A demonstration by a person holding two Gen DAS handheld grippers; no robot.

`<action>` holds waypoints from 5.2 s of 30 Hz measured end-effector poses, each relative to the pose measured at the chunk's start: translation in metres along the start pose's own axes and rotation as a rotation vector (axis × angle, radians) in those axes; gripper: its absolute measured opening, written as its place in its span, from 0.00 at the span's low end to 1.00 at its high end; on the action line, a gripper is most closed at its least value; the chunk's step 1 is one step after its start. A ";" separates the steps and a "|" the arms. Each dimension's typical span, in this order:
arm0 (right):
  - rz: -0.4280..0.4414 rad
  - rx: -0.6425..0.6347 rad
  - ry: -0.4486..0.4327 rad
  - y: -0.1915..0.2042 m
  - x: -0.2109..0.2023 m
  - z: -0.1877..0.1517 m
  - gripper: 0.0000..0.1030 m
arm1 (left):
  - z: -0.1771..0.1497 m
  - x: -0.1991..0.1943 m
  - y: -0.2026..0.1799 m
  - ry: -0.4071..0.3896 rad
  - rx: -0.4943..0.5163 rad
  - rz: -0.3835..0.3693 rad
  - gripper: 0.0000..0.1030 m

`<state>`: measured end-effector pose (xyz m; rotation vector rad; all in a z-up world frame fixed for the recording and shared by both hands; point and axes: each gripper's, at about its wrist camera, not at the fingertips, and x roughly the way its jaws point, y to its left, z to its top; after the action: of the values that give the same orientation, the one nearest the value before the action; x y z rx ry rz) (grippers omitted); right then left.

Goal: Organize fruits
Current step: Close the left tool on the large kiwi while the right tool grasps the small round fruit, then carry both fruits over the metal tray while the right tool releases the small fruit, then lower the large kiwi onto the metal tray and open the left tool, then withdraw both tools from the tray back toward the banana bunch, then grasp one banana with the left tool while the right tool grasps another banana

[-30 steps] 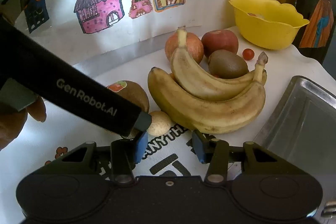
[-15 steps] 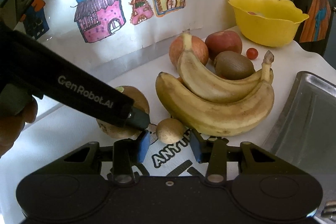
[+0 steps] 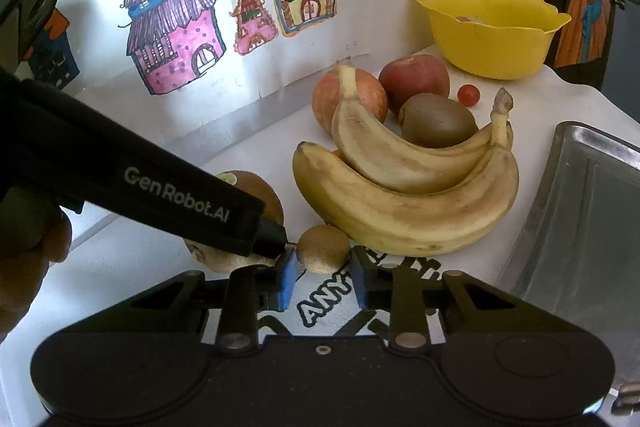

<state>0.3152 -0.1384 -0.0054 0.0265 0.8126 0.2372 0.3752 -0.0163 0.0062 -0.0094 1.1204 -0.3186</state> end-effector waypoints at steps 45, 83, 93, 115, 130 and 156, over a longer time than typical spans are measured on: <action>-0.281 0.173 -0.054 -0.197 -0.096 -0.052 0.30 | 0.024 0.057 -0.214 -0.043 0.183 -0.097 0.56; -0.417 0.272 -0.118 -0.152 -0.139 -0.044 0.84 | 0.020 0.000 -0.180 -0.157 0.203 -0.128 0.89; -0.493 0.412 -0.061 -0.101 -0.163 -0.031 0.98 | 0.017 -0.043 -0.121 -0.183 0.205 -0.049 0.99; -0.356 0.490 0.227 -0.056 -0.102 -0.016 0.99 | -0.004 -0.033 -0.017 -0.061 0.032 0.173 0.99; -0.284 0.426 0.146 -0.063 -0.083 0.003 0.99 | 0.026 -0.026 -0.029 -0.101 0.009 0.145 0.99; -0.193 -0.046 0.037 -0.080 -0.005 0.054 0.66 | 0.071 0.024 -0.048 -0.108 0.012 0.011 0.76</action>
<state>0.3663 -0.2133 0.0262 -0.0999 0.8407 0.0740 0.4354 -0.0790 0.0247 -0.0096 1.0111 -0.3113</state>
